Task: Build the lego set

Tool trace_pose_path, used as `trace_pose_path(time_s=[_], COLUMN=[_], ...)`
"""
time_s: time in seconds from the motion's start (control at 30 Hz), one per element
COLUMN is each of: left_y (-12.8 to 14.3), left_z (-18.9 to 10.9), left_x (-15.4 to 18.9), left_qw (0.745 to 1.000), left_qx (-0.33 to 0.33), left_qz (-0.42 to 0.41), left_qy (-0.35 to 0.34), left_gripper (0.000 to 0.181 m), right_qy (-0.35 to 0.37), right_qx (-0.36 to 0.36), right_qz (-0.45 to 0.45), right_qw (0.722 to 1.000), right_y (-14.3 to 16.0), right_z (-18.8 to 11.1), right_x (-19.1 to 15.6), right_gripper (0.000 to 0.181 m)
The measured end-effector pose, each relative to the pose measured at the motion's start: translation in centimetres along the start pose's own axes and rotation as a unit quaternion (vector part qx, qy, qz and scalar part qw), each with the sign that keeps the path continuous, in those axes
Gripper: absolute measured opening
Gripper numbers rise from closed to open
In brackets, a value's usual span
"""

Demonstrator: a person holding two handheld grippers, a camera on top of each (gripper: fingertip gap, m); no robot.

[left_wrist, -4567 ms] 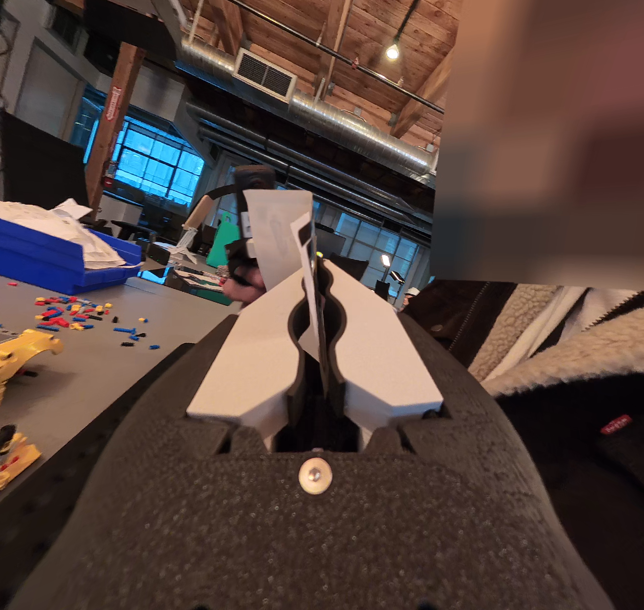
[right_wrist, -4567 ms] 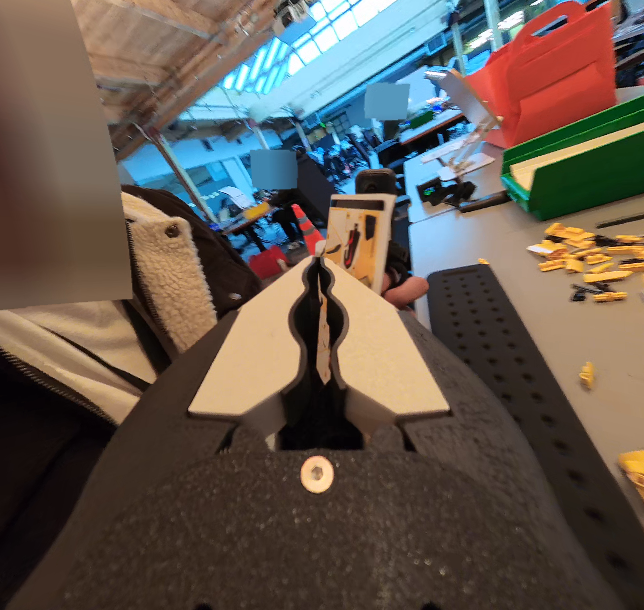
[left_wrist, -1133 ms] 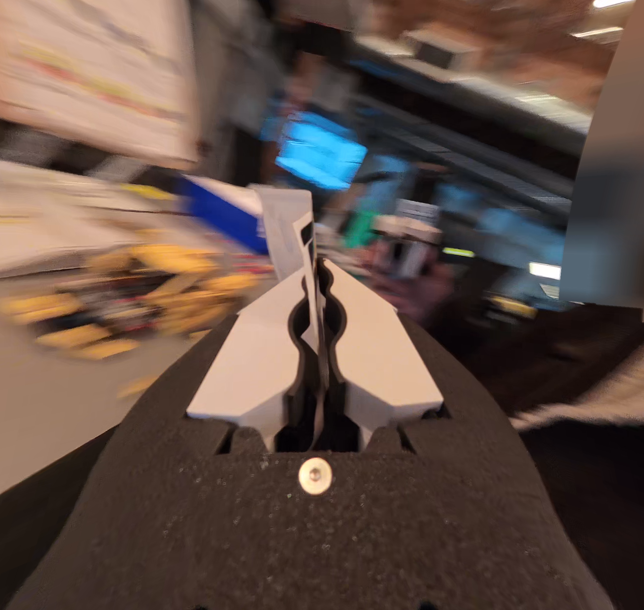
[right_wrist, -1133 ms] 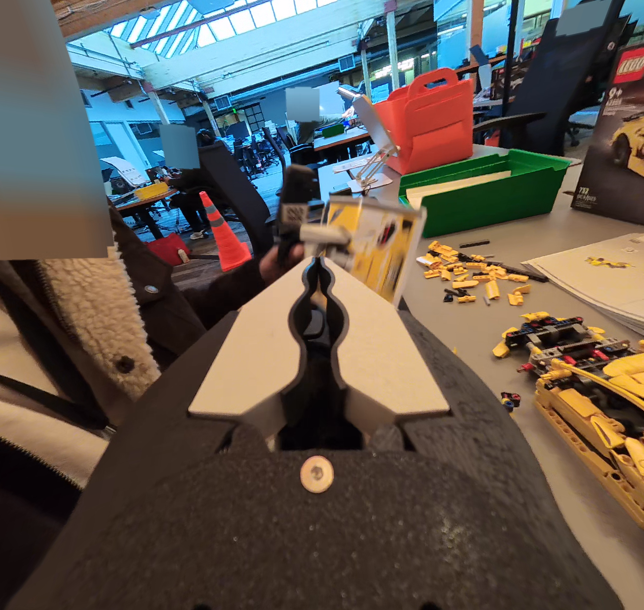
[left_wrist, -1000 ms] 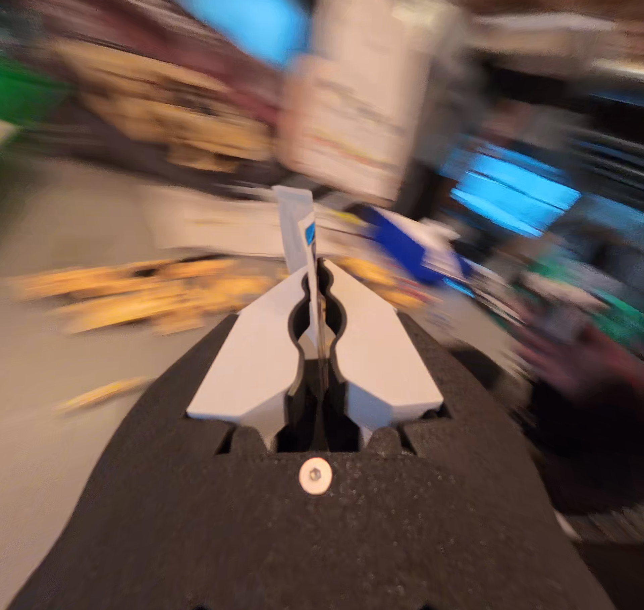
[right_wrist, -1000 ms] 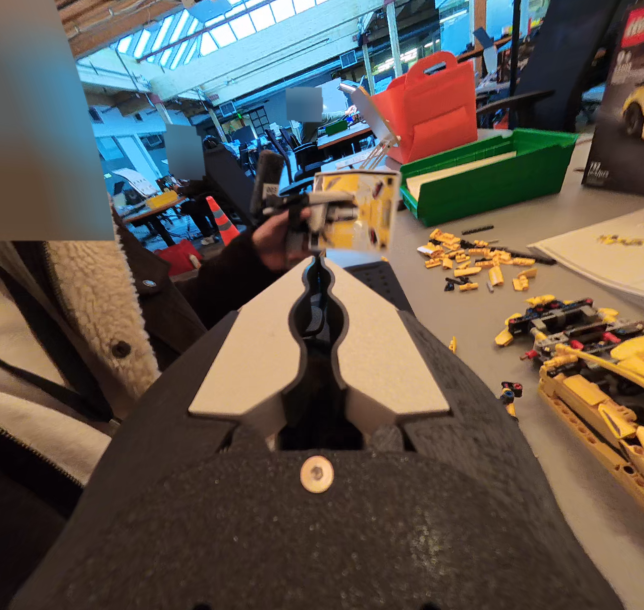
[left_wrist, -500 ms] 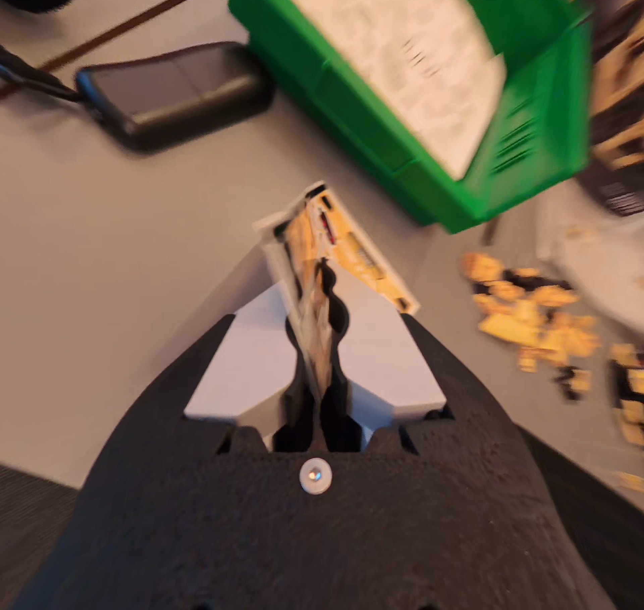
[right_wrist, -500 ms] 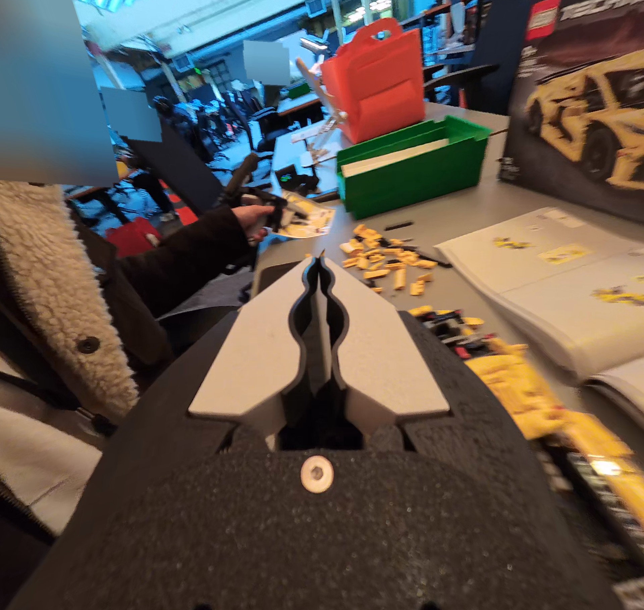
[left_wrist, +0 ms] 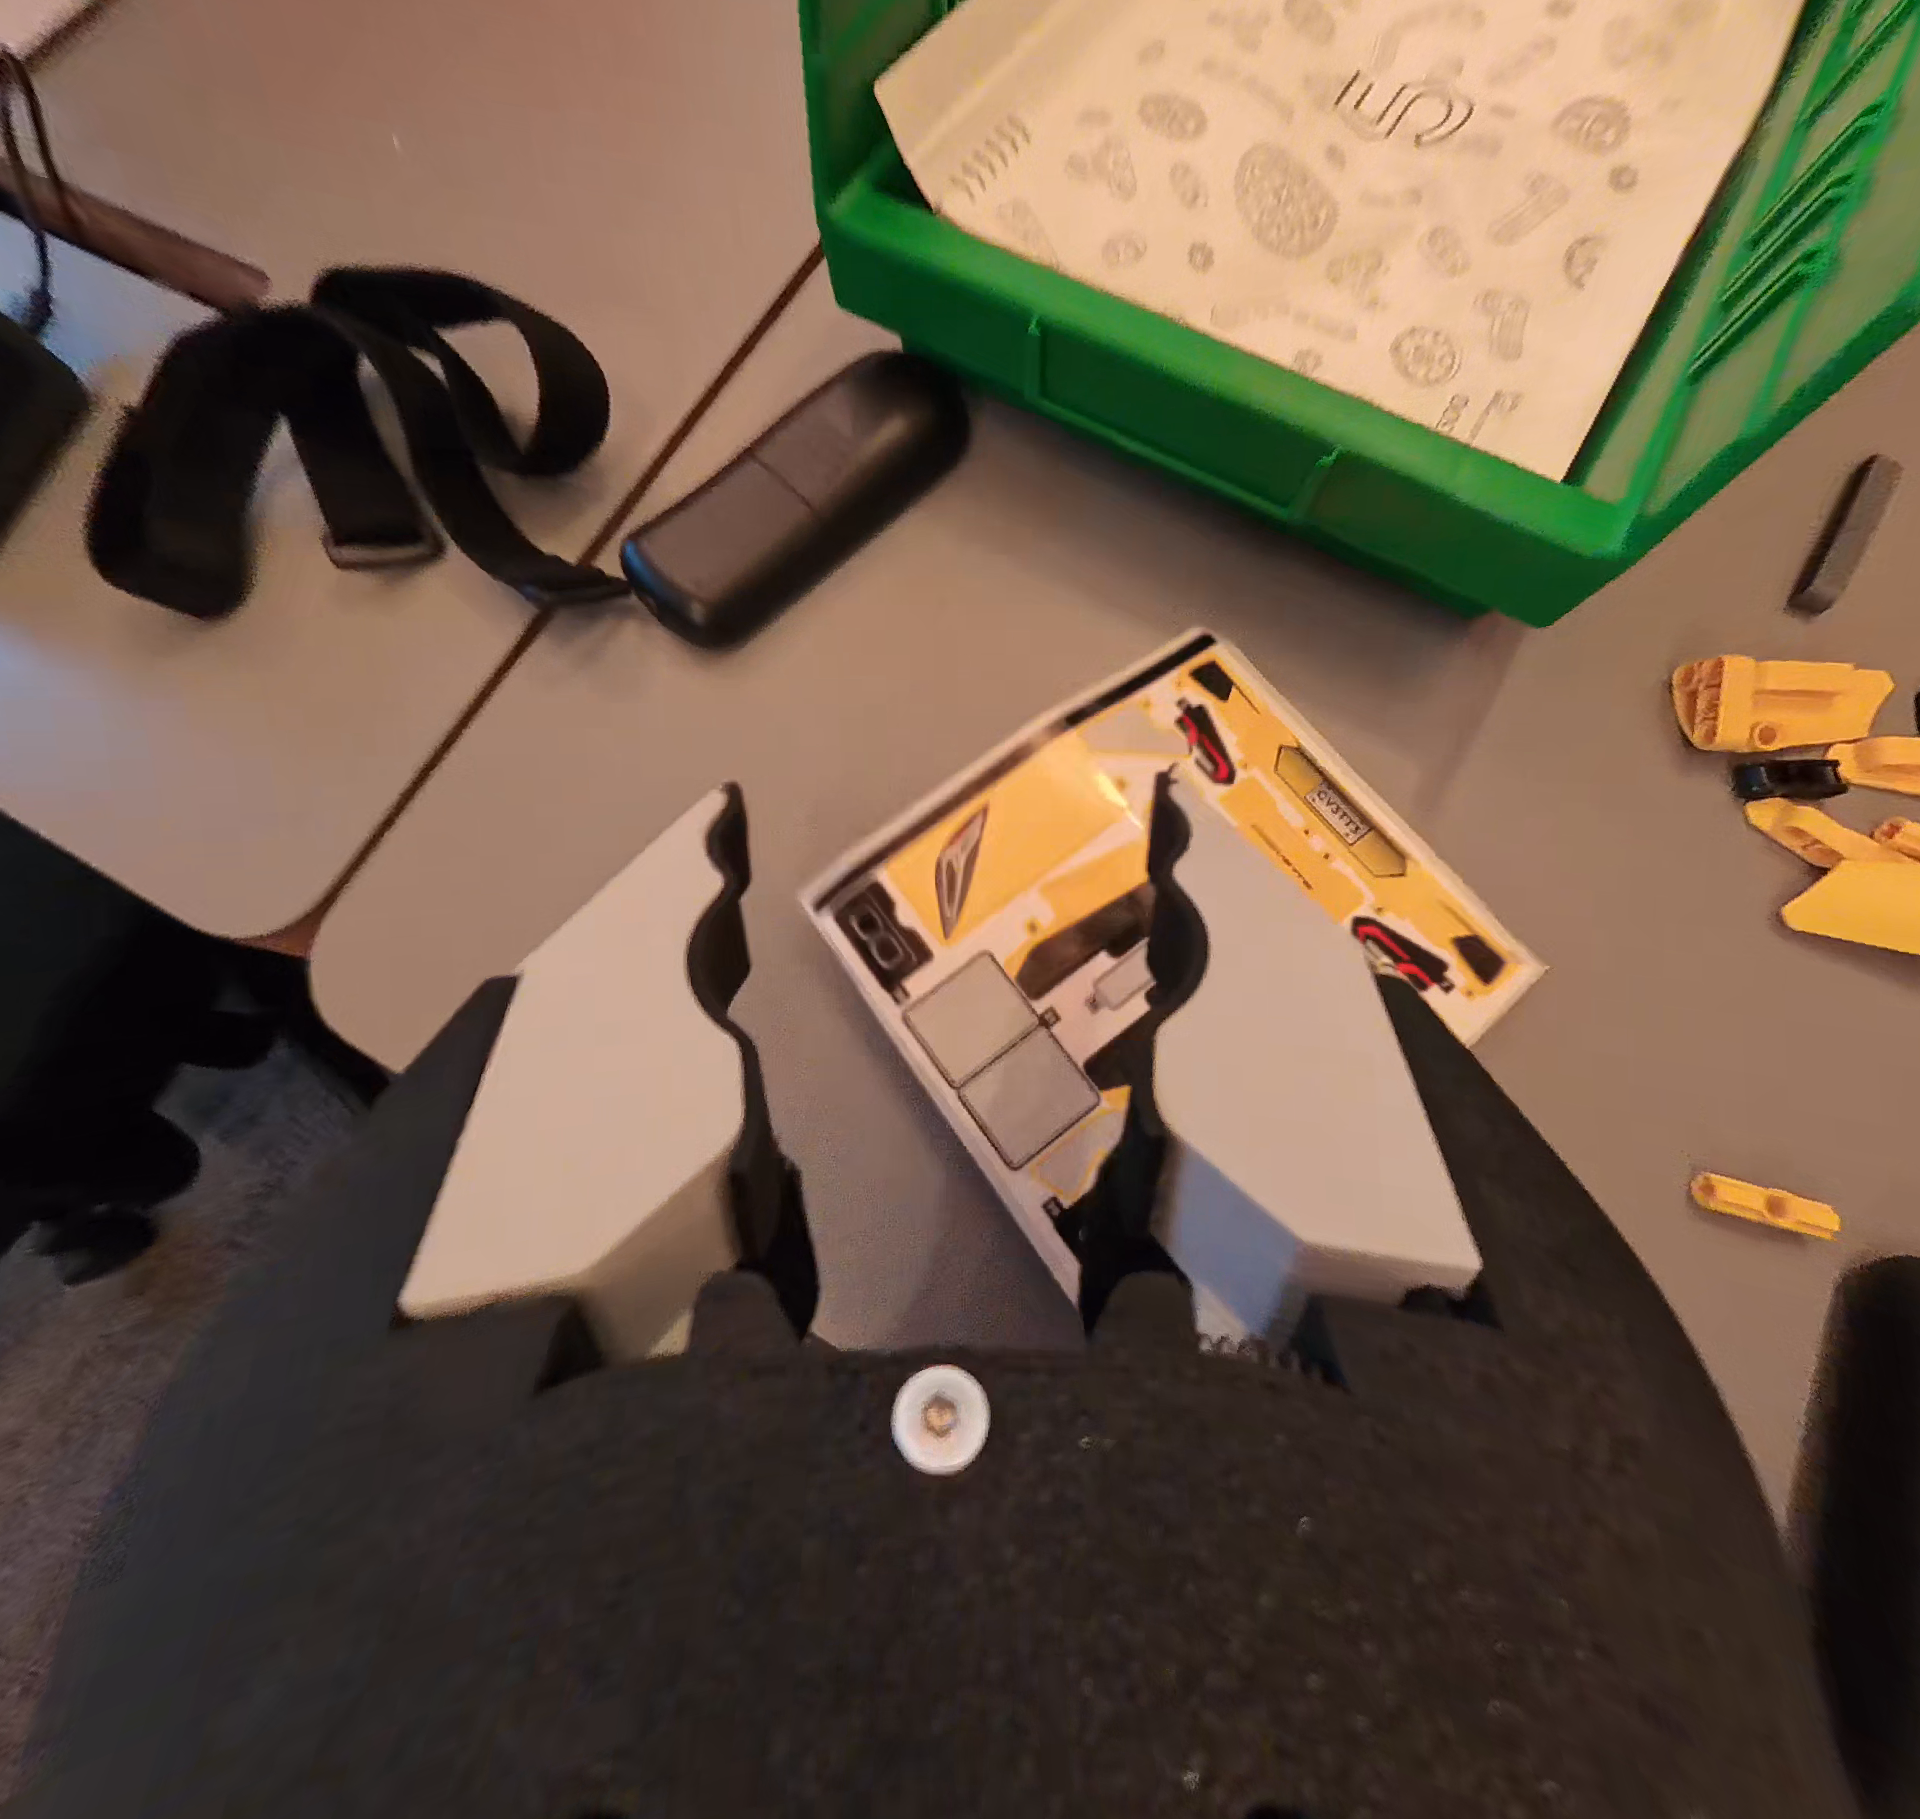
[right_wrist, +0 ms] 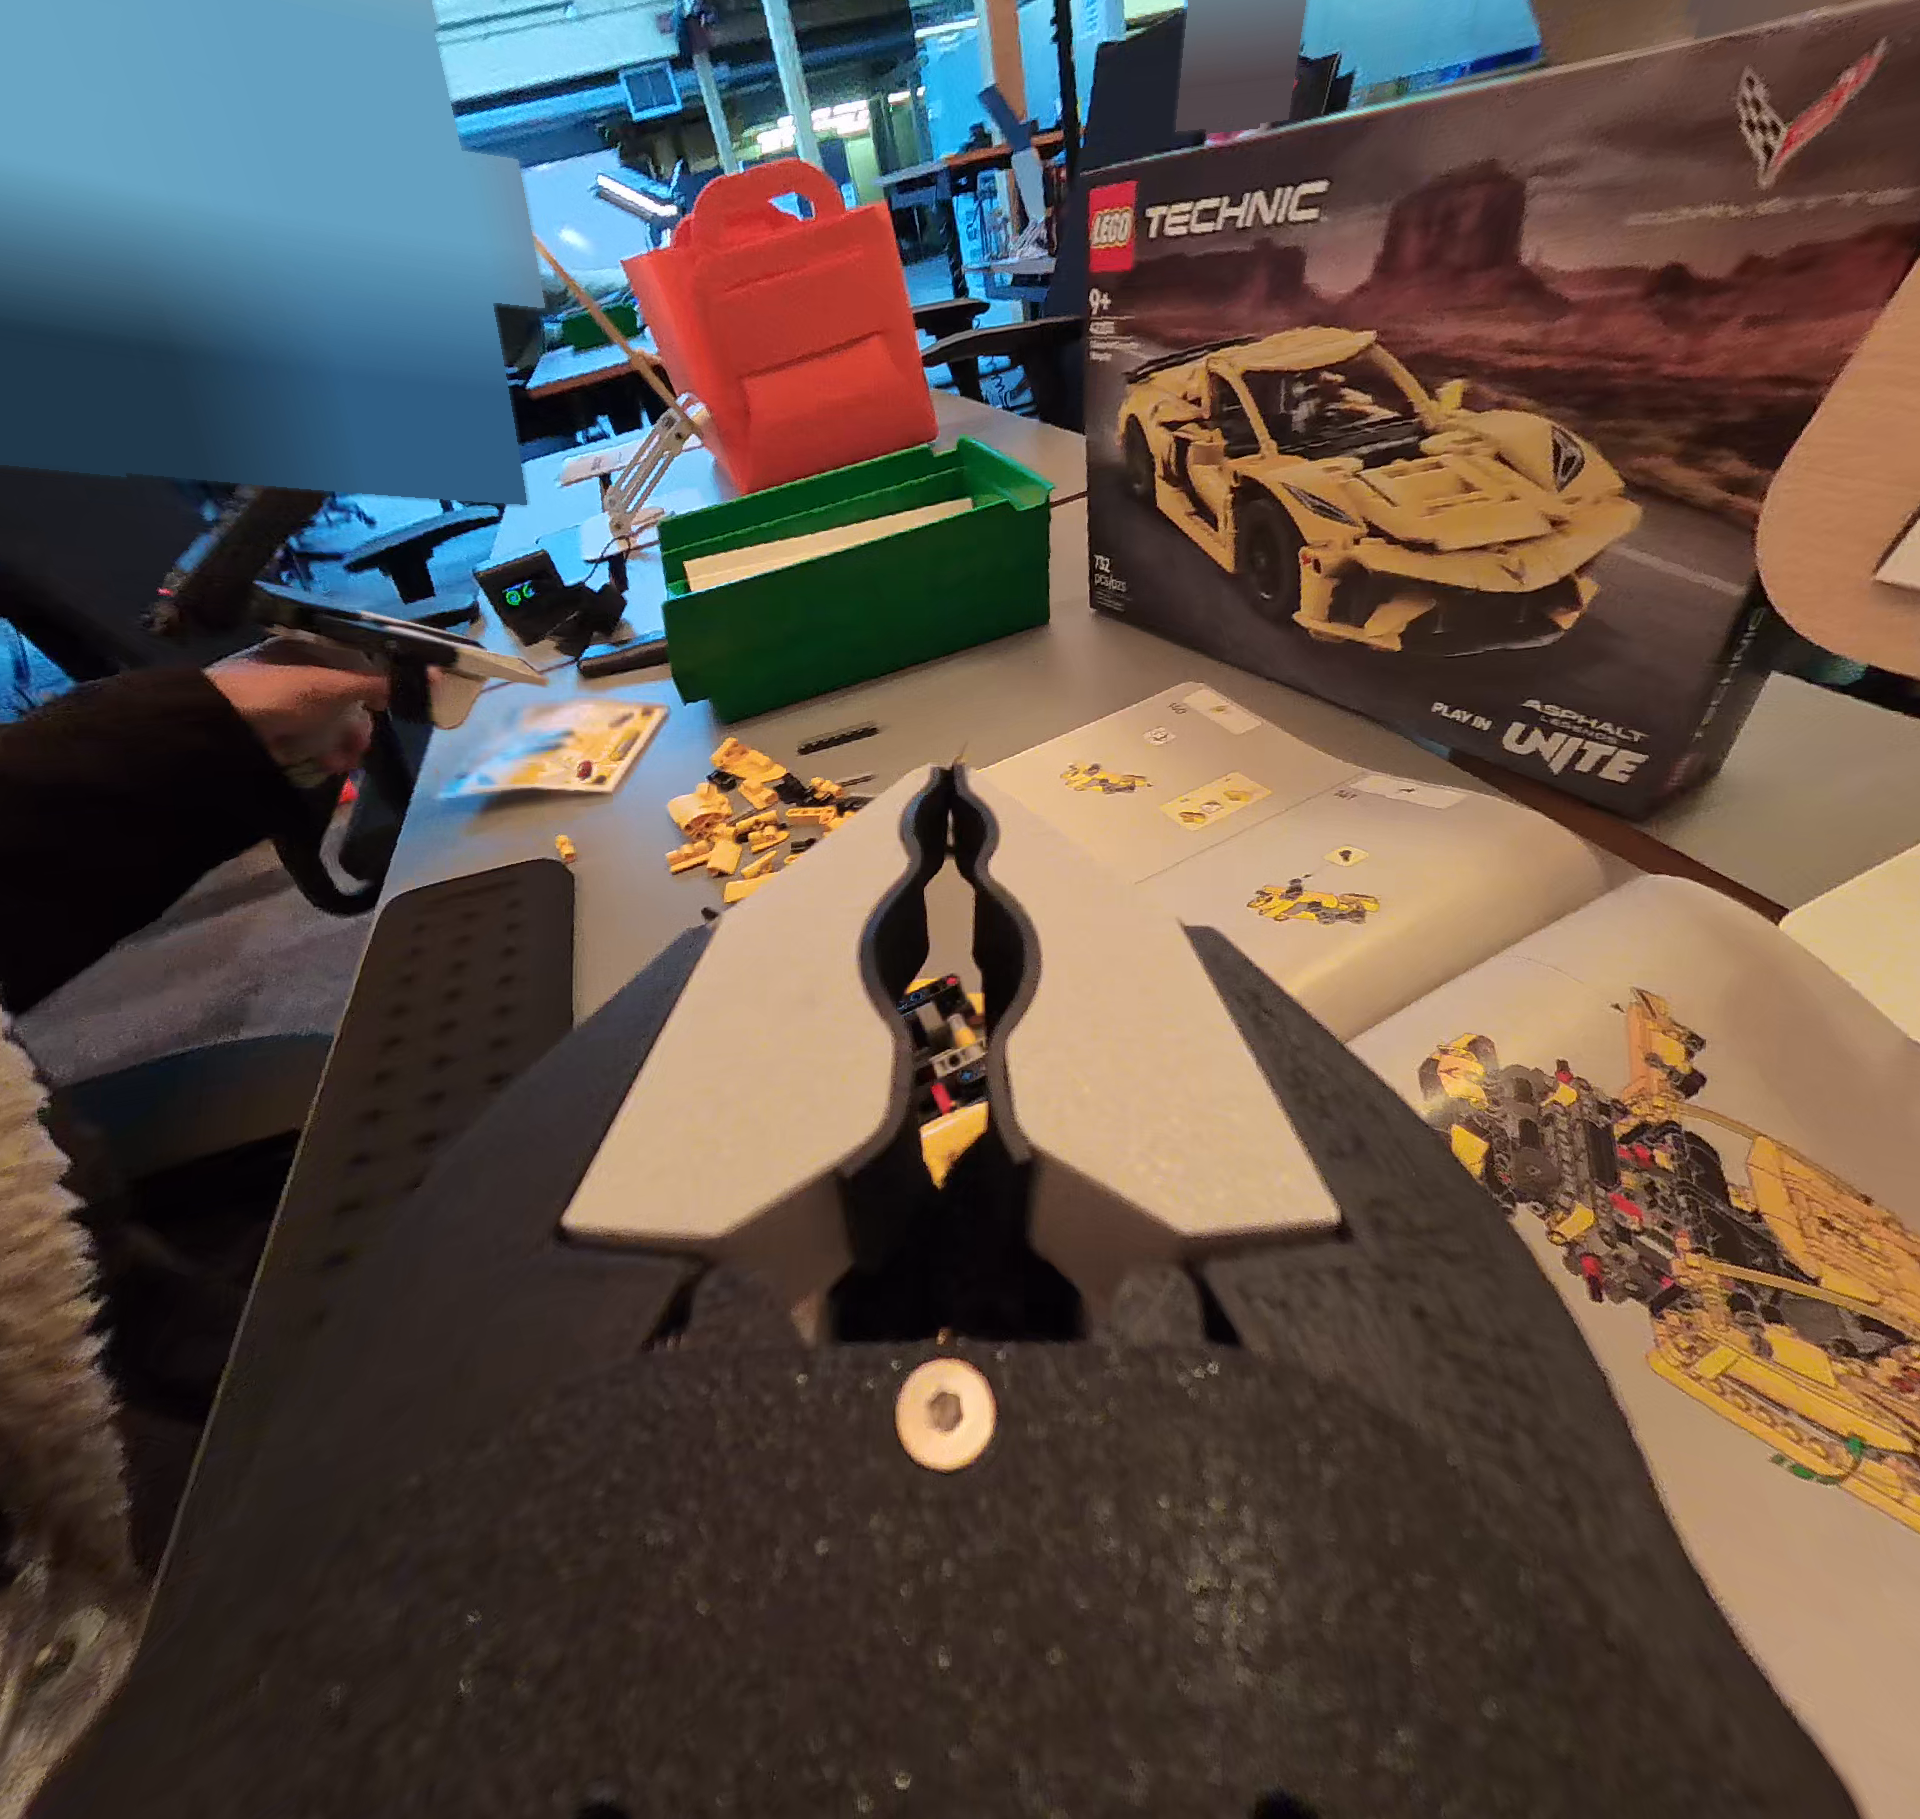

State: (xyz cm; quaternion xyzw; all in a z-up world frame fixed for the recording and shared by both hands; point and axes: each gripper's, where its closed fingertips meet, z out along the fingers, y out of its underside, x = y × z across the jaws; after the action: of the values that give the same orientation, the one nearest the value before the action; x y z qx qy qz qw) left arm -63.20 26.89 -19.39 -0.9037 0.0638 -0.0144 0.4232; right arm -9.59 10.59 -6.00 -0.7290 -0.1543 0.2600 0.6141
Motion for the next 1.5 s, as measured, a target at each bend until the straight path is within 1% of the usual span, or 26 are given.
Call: trace_pose_path(time_s=[0.03, 0.1, 0.17, 0.23, 0.3, 0.37, 0.4, 0.47, 0.53, 0.63, 0.7, 0.73, 0.8, 0.83, 0.87, 1.0, 1.1, 1.2, 1.27, 1.3, 1.37, 1.5], left_y=[-0.5, -1.8, -3.8, -6.0, -8.2, -9.7, -9.9, -8.9, -6.2, -0.3, 4.3, 6.6, 10.0, 11.0, 11.7, 12.0, 13.2, 13.9, 14.4, 14.4, 14.4, 14.3], left_z=[-0.3, -0.9, -1.9, -3.1, -4.5, -5.9, -6.7, -8.4, -9.9, -11.1, -11.3, -11.2, -10.9, -11.1, -11.4, -11.9, -11.9, -11.5, -11.4, -11.3, -11.1, -11.0], left_x=[0.1, 0.4, 0.6, 1.5, 4.0, 8.4, 11.3, 18.0, 24.4, 32.0, 35.3, 36.3, 37.6, 38.2, 38.8, 40.2, 40.1, 40.4, 40.7, 40.8, 40.8, 40.9], left_qw=[1.0, 0.999, 0.996, 0.992, 0.985, 0.972, 0.962, 0.936, 0.908, 0.868, 0.838, 0.823, 0.8, 0.792, 0.79, 0.815, 0.821, 0.829, 0.829, 0.829, 0.829, 0.824], left_qx=[0.007, 0.029, 0.072, 0.116, 0.162, 0.199, 0.208, 0.196, 0.159, 0.094, 0.051, 0.019, -0.044, -0.069, -0.091, -0.128, -0.153, -0.168, -0.18, -0.178, -0.181, -0.184], left_qz=[0.008, 0.031, 0.047, 0.05, 0.05, 0.054, 0.059, 0.072, 0.102, 0.204, 0.286, 0.329, 0.381, 0.388, 0.385, 0.339, 0.348, 0.348, 0.349, 0.352, 0.364, 0.382], left_qy=[-0.001, 0.0, -0.008, -0.003, 0.038, 0.114, 0.164, 0.282, 0.375, 0.443, 0.462, 0.463, 0.461, 0.466, 0.469, 0.452, 0.425, 0.404, 0.398, 0.395, 0.384, 0.376], left_gripper=[0.084, 0.088, 0.088, 0.087, 0.086, 0.082, 0.08, 0.075, 0.075, 0.074, 0.074, 0.073, 0.07, 0.066, 0.061, 0.049, 0.04, 0.036, 0.033, 0.028, 0.024, 0.023], right_qy=[-0.003, -0.018, -0.012, -0.001, 0.003, -0.003, -0.008, -0.017, -0.027, -0.021, -0.016, -0.018, -0.027, -0.032, -0.033, -0.022, -0.027, -0.038, -0.041, -0.04, -0.04, -0.049], right_qx=[0.002, 0.009, 0.006, 0.002, 0.009, 0.009, 0.008, 0.008, 0.006, -0.01, -0.008, -0.001, 0.014, 0.018, 0.02, 0.019, 0.029, 0.039, 0.04, 0.043, 0.046, 0.051], right_qz=[0.004, -0.006, -0.028, -0.046, -0.064, -0.066, -0.064, -0.062, -0.057, -0.037, -0.017, -0.004, 0.022, 0.03, 0.033, 0.018, 0.013, 0.021, 0.023, 0.02, 0.02, 0.032], right_qw=[1.0, 1.0, 1.0, 0.999, 0.998, 0.998, 0.998, 0.998, 0.998, 0.999, 1.0, 1.0, 0.999, 0.999, 0.999, 0.999, 0.999, 0.998, 0.998, 0.998, 0.998, 0.997], right_y=[0.1, 0.2, 0.4, 0.7, 0.6, 0.5, 0.4, 0.4, 1.1, 3.4, 4.6, 5.0, 5.7, 6.1, 6.5, 7.9, 7.5, 7.3, 7.3, 7.2, 7.2, 7.1], right_z=[0.2, 0.3, 0.3, 0.1, -0.1, -0.4, -0.6, -1.2, -2.1, -3.6, -4.8, -5.3, -5.8, -5.8, -5.7, -5.4, -5.6, -5.9, -6.0, -6.1, -6.3, -6.4], right_x=[0.1, -0.2, -0.1, 0.1, -0.1, -0.6, -1.0, -2.0, -3.3, -4.8, -5.8, -6.3, -7.3, -7.7, -7.9, -7.9, -7.9, -7.9, -7.9, -7.8, -7.8, -7.8], right_gripper=[0.0, 0.0, 0.0, 0.0, 0.0, 0.0, 0.0, 0.0, 0.0, 0.0, 0.0, 0.0, 0.0, 0.0, 0.0, 0.0, 0.0, 0.0, 0.0, 0.0, 0.0, 0.0])
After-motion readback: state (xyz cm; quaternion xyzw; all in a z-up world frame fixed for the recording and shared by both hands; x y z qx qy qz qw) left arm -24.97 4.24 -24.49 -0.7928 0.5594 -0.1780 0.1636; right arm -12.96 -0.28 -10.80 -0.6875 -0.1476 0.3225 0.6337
